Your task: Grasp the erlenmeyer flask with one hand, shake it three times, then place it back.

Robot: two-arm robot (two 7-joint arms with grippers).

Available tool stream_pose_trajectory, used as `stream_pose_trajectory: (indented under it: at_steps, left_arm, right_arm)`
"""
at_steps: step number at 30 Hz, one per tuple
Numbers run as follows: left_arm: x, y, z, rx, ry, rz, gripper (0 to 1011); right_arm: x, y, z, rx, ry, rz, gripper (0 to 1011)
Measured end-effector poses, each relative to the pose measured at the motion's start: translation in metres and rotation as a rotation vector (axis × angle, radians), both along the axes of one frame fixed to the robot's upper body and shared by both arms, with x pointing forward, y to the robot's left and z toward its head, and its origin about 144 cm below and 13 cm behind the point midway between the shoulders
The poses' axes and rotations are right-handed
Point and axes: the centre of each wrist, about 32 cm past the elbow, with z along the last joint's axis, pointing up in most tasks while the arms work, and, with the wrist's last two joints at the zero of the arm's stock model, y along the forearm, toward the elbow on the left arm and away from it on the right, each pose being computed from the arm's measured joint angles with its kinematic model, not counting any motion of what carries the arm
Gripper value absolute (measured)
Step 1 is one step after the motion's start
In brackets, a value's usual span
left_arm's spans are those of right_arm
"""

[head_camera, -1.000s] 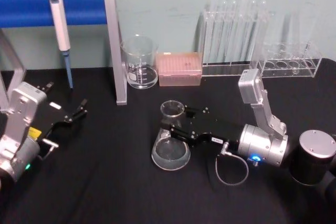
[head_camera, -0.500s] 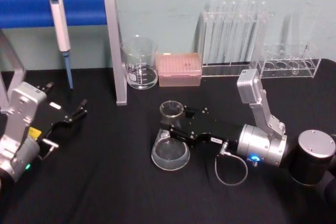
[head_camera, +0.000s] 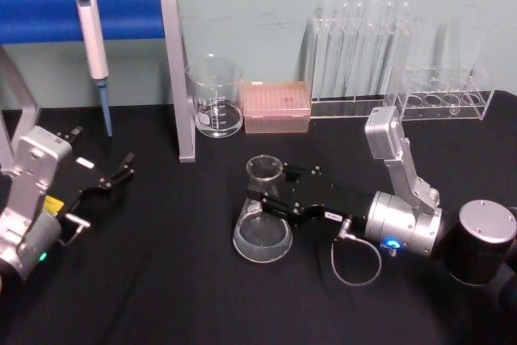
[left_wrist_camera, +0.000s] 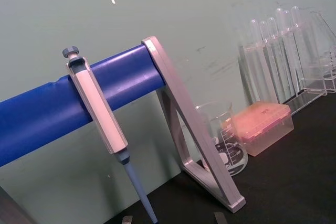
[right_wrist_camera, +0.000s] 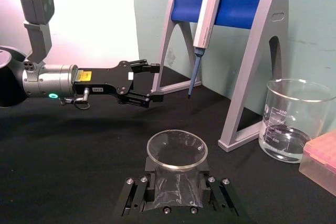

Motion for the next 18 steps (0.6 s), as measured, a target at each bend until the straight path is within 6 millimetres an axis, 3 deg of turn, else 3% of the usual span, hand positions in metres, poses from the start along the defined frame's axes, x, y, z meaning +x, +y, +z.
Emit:
stream_pose_trajectory:
  at_steps: [5, 18]
  left_arm:
    - [0.0, 0.0, 0.0, 0.0, 0.0, 0.0, 1001]
    - [0.0, 0.0, 0.0, 0.0, 0.0, 0.0, 1001]
  right_arm:
    - [-0.0002, -0.0002, -0.0004, -0.005, 0.003, -0.001, 484]
    - [-0.0002, -0.0003, -0.0004, -0.004, 0.002, -0.001, 898]
